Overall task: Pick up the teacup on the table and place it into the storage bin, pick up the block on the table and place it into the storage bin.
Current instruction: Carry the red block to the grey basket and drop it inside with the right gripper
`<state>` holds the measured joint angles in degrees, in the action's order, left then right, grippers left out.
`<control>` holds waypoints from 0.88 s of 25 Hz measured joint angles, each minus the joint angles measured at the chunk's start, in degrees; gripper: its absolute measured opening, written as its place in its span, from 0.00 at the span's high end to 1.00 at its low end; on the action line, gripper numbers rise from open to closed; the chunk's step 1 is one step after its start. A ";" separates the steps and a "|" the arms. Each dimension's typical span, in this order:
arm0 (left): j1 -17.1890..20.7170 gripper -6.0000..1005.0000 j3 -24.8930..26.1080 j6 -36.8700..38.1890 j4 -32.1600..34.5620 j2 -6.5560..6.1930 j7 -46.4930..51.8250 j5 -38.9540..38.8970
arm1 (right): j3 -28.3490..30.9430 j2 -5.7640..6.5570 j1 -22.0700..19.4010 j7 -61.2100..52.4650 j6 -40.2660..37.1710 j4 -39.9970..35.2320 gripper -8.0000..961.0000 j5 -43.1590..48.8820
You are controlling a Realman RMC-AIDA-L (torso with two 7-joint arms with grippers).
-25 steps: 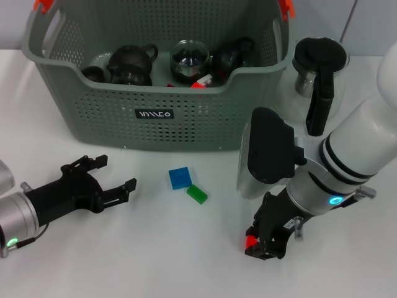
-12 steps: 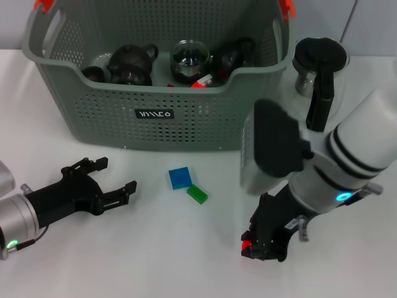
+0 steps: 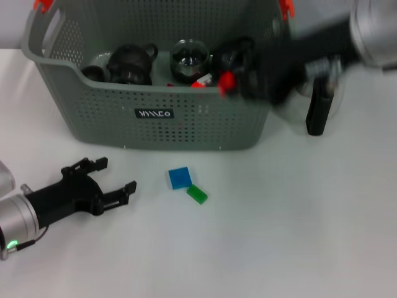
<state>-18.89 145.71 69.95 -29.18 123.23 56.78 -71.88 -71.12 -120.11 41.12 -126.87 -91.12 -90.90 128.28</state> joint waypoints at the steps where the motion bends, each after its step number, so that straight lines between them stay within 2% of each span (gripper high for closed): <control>1: -0.01 0.11 -0.04 0.04 0.00 0.01 0.00 0.00 | 1.50 0.00 0.59 -0.93 2.51 0.40 0.78 -1.52; 4: -0.10 0.11 -0.07 0.06 0.05 0.00 0.00 -0.01 | 1.99 -0.02 2.32 -5.54 12.15 4.57 0.78 -1.54; 6: -0.19 0.11 -0.07 0.02 0.10 0.00 0.00 -0.01 | 1.84 0.07 4.75 -9.26 18.42 10.65 0.78 0.67; 12: -0.57 0.11 -0.07 0.02 0.10 0.01 0.00 -0.01 | 3.09 0.56 16.10 -12.91 33.89 37.76 0.78 9.35; 15: -0.59 0.11 -0.08 0.02 0.10 0.06 0.00 0.05 | 3.23 0.59 20.04 -12.68 39.70 46.75 0.78 12.53; 17: -0.53 0.11 -0.08 0.00 0.09 0.07 0.00 0.07 | 2.94 0.49 21.11 -12.34 41.23 49.04 0.78 13.34; 22: -0.36 0.11 -0.07 -0.08 0.09 0.13 0.00 0.08 | 2.82 0.25 21.35 -12.41 40.73 49.03 0.78 13.33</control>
<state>-19.25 145.63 69.87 -29.09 123.35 56.78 -71.80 -68.30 -119.86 62.47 -139.28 -50.40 -41.87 141.61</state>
